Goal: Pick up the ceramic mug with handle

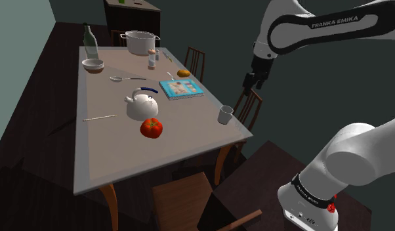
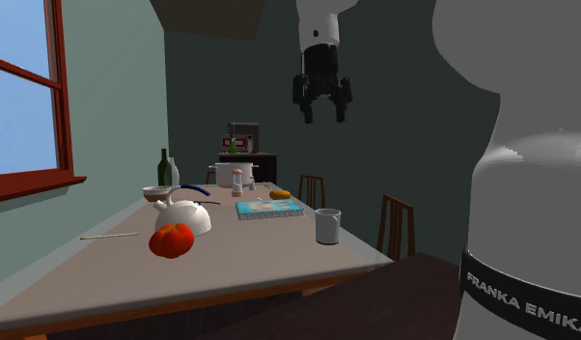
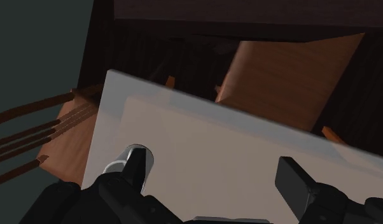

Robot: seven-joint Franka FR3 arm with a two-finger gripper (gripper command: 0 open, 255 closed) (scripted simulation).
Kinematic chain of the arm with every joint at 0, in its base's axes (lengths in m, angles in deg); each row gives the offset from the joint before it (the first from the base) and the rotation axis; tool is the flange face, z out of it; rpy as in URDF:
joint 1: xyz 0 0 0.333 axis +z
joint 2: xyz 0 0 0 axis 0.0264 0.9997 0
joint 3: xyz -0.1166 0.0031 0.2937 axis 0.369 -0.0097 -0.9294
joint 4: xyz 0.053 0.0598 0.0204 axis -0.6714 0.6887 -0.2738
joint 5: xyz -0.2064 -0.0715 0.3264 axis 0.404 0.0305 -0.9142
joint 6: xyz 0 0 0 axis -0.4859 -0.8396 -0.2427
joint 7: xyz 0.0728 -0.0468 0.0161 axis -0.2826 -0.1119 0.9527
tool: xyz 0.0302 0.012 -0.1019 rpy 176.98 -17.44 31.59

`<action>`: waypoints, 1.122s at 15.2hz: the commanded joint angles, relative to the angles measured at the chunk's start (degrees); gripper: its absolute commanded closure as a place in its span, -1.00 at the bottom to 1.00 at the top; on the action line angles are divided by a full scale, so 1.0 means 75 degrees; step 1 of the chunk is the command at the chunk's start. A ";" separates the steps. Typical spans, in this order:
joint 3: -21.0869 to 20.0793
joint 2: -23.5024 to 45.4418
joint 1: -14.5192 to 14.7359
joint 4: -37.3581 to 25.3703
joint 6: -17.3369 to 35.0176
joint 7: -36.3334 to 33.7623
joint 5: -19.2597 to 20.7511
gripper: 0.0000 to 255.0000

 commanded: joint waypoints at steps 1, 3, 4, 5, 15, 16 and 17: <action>0.0173 0.0526 -0.0059 -0.0007 0.0552 0.0190 0.0072 -1.00; 0.0308 0.1051 -0.0096 -0.0059 0.1037 0.0346 0.0101 -1.00; 0.0373 0.1324 -0.0112 -0.0102 0.1273 0.0427 0.0107 -1.00; 0.0436 0.1603 -0.0128 -0.0156 0.1503 0.0510 0.0107 -1.00; 0.0840 0.4593 -0.0324 -0.1283 0.3391 0.1506 -0.0327 -1.00; 0.0846 0.4901 -0.0361 -0.1452 0.3529 0.1619 -0.0407 -1.00; 0.0844 0.5208 -0.0403 -0.1631 0.3656 0.1731 -0.0488 -1.00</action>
